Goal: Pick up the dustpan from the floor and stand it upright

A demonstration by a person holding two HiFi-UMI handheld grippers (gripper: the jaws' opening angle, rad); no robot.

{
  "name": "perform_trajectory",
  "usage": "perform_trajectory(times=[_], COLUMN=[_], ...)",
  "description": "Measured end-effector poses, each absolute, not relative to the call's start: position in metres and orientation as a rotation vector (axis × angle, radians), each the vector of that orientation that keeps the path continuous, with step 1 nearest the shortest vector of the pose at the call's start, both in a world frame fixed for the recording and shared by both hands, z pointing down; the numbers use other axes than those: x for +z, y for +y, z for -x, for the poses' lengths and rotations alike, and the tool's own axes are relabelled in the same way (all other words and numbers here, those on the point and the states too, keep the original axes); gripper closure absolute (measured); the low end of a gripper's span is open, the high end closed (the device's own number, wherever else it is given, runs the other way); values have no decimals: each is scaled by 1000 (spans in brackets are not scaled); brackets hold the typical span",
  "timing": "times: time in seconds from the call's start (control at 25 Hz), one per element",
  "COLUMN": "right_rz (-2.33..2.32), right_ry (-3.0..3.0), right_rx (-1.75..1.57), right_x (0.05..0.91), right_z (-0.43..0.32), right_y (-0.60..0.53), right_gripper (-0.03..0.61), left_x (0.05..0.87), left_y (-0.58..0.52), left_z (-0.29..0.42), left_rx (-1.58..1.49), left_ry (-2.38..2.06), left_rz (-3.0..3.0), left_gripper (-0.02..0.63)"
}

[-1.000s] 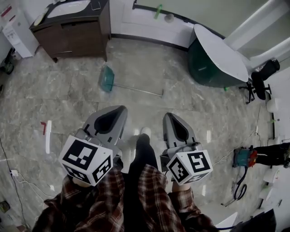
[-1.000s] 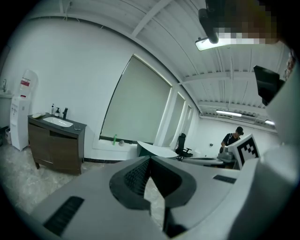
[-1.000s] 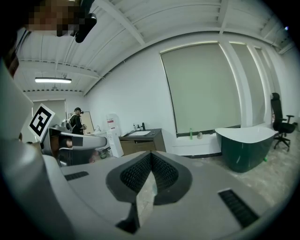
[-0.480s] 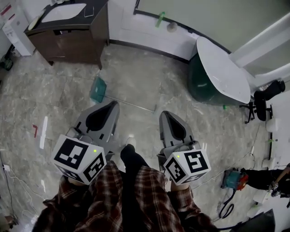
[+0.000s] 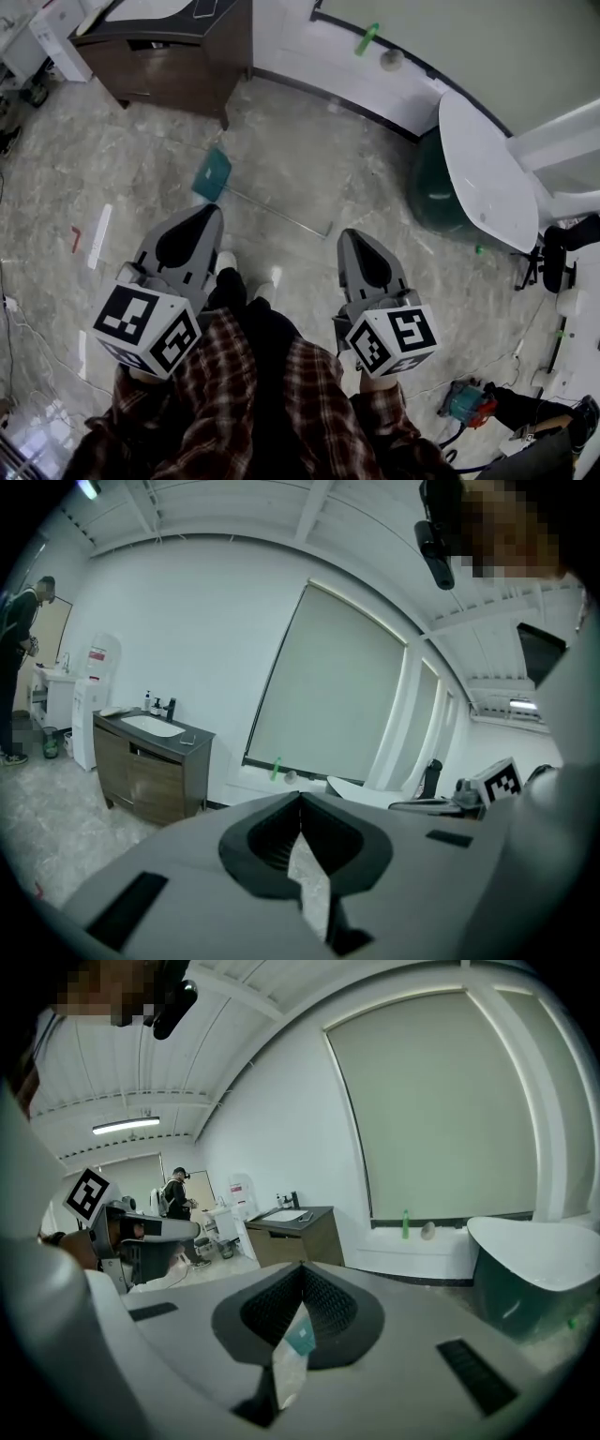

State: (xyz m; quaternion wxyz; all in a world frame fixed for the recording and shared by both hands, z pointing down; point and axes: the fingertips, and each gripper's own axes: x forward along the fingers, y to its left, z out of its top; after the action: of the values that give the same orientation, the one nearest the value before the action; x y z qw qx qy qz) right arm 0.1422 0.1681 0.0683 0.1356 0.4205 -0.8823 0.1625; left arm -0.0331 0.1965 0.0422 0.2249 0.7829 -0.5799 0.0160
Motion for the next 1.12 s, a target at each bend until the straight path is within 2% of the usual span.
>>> perform_trajectory(times=[0.2, 0.68, 1.12], right_rz=[-1212, -1408, -1577], right_ry=[-2549, -2464, -2363], right_rx=[493, 490, 620], right_x=[81, 80, 96], right_z=[-120, -74, -102], right_y=[135, -12, -61], right_gripper=[568, 568, 566], left_x=[56, 50, 72], left_y=[157, -16, -79], left_z=[46, 66, 17], left_rx=[65, 91, 194], left_ry=[-1569, -1371, -1139], left_rz=[-2164, -2335, -2411], left_gripper=[601, 601, 601])
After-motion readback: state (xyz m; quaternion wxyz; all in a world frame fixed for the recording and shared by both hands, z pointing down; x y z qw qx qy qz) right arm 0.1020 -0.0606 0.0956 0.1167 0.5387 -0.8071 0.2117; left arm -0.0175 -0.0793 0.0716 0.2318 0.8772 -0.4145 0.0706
